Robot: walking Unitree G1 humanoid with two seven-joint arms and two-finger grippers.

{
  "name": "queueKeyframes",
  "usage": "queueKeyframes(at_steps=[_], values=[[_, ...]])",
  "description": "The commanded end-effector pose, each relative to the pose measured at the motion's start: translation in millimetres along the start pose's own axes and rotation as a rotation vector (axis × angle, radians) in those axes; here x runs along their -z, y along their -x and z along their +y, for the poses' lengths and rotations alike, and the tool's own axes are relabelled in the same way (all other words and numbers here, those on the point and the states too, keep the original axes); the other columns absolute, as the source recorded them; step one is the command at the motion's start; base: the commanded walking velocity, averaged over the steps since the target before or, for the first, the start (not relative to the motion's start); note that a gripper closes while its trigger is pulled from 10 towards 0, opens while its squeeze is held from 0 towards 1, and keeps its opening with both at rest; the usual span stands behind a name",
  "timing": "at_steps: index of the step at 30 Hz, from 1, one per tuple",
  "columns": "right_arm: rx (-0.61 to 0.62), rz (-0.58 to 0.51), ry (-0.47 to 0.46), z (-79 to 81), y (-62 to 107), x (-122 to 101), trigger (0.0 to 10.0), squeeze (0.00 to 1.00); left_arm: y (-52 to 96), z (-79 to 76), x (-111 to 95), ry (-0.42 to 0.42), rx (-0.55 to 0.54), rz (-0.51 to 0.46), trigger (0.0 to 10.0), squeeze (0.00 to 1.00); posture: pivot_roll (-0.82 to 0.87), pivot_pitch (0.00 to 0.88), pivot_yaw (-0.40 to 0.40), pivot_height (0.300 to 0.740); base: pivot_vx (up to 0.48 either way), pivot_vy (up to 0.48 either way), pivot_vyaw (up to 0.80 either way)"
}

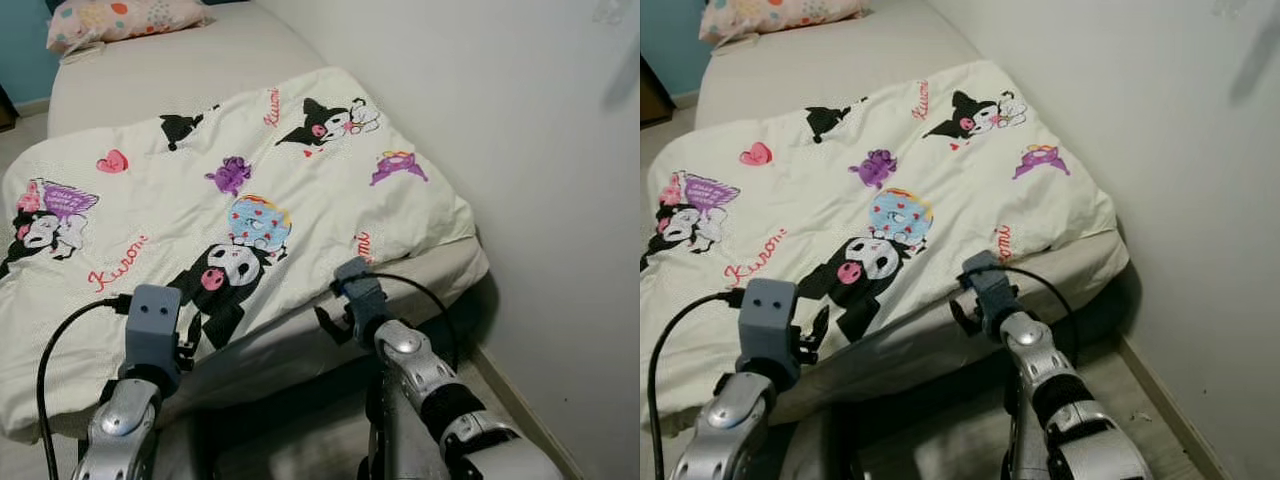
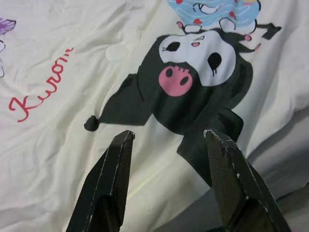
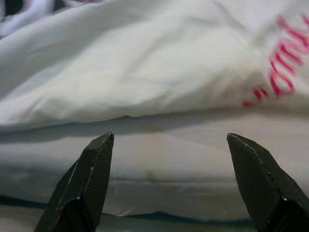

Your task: Clean up the room

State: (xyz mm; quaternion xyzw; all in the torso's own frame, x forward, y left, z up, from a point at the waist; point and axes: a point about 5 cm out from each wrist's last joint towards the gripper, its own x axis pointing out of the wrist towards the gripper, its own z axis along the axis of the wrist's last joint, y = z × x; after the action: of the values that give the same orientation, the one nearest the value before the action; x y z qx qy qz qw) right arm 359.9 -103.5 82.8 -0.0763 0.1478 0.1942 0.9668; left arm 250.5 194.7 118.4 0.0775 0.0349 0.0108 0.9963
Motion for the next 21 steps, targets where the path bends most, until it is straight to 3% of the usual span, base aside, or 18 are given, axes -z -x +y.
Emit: queueKeyframes(at_steps=[1, 4, 9, 12, 14, 21], values=[[0.034, 0.065, -0.111, -0.3, 0.9, 13.5, 10.0, 0.00, 7.9, -3.4, 6.7, 0.011, 0.000, 0.023, 10.0, 0.00, -0.01, 0.209, 0.024, 0.541, 0.000, 0.000, 0.00], [0.052, 0.051, -0.151, -0.9, 0.4, 12.9, 10.0, 0.00, 12.7, -5.3, 11.8, 0.018, -0.006, 0.041, 10.0, 0.00, -0.01, 0.204, 0.024, 0.541, 0.000, 0.000, 0.00], [0.015, -0.015, -0.120, 4.7, -1.0, 4.4, 10.0, 0.00, 16.1, -5.9, 17.3, 0.031, -0.023, 0.065, 10.0, 0.00, -0.01, 0.188, 0.021, 0.541, 0.000, 0.000, 0.00], [-0.082, -0.094, -0.083, 17.7, 2.7, 2.3, 10.0, 0.00, 17.9, -3.6, 25.3, 0.042, -0.066, 0.090, 10.0, 0.00, -0.03, 0.127, 0.024, 0.541, 0.000, 0.000, 0.00], [-0.129, -0.122, -0.077, 25.8, 5.9, 4.0, 10.0, 0.00, 16.8, -1.8, 29.3, 0.048, -0.095, 0.099, 10.0, 0.00, -0.03, 0.089, 0.024, 0.541, 0.000, 0.000, 0.00], [-0.146, -0.156, -0.115, 29.7, 10.4, 6.9, 10.0, 0.00, 10.6, -0.3, 38.6, 0.083, -0.134, 0.126, 10.0, 0.00, -0.06, 0.035, 0.026, 0.555, 0.000, 0.000, 0.00]])
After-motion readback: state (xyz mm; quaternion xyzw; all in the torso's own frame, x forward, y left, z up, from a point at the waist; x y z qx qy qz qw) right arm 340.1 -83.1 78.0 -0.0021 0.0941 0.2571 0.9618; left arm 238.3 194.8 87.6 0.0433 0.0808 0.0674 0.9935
